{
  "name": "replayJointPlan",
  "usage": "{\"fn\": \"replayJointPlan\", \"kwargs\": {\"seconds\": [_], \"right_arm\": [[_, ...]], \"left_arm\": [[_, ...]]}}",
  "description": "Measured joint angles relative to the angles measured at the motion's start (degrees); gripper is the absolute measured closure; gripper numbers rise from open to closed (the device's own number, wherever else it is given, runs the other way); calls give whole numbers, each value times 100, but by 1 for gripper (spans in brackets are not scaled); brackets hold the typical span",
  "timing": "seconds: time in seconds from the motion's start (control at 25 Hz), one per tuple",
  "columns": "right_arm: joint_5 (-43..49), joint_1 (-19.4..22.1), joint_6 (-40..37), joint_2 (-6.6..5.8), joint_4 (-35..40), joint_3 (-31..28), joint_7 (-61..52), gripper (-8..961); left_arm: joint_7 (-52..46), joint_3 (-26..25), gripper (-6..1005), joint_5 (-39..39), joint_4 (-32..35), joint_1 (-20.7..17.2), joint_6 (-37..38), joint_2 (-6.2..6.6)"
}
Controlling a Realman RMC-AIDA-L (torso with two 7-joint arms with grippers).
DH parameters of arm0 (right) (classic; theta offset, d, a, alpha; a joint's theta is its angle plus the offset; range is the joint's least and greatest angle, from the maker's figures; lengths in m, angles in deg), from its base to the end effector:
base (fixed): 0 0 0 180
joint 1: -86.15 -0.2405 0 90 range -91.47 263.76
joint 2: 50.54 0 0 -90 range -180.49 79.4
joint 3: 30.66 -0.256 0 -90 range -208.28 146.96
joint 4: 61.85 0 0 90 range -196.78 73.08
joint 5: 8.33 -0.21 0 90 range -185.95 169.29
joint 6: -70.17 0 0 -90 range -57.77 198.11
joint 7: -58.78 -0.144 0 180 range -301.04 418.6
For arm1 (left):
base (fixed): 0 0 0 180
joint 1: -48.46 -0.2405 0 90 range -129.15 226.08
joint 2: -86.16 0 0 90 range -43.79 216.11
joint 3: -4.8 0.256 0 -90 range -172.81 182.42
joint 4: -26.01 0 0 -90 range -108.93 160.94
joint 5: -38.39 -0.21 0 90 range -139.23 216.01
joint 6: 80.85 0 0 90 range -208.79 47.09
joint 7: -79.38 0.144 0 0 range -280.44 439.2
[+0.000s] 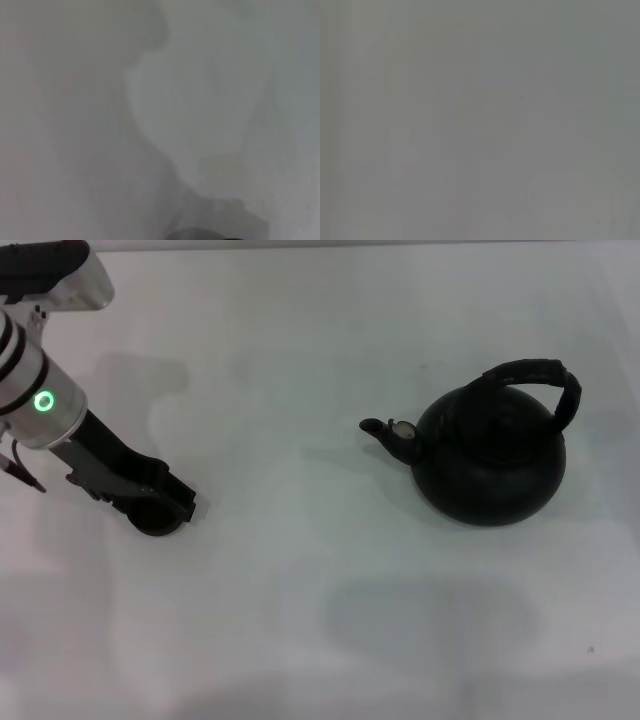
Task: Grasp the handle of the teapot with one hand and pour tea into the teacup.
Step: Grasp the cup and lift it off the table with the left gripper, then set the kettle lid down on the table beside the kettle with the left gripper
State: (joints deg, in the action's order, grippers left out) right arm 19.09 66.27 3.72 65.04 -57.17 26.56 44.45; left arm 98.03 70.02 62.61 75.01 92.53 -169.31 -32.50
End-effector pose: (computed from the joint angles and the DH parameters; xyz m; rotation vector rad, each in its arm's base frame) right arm 0.3941 0.3014 0.0406 -1.5549 0.5413 0.5083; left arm -0.2400 0.3619 -0.0165 -2.2553 -1.6705 0.5994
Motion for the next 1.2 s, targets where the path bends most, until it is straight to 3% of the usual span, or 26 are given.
{"fn": "replayJointPlan", "kwargs": {"seconds": [0.08, 0.32, 0.6, 0.88, 1.2], "right_arm": [[0, 0, 1, 0, 8, -1, 1, 97], [0, 2, 37, 0, 25, -1, 34, 97], [1, 2, 43, 0, 38, 24, 41, 97], [34, -22, -100, 0, 58, 52, 34, 97], [57, -25, -415, 6, 29, 69, 7, 97]], "left_arm": [[-4, 0, 111, -17, -28, 23, 2, -2], [-10, 0, 257, -13, -33, 80, -39, -8], [8, -10, 291, -87, 127, 176, -46, 22], [107, -8, 290, -214, 5, 836, 420, 103], [599, 0, 290, -152, -1453, 2069, 1236, -42]]}}
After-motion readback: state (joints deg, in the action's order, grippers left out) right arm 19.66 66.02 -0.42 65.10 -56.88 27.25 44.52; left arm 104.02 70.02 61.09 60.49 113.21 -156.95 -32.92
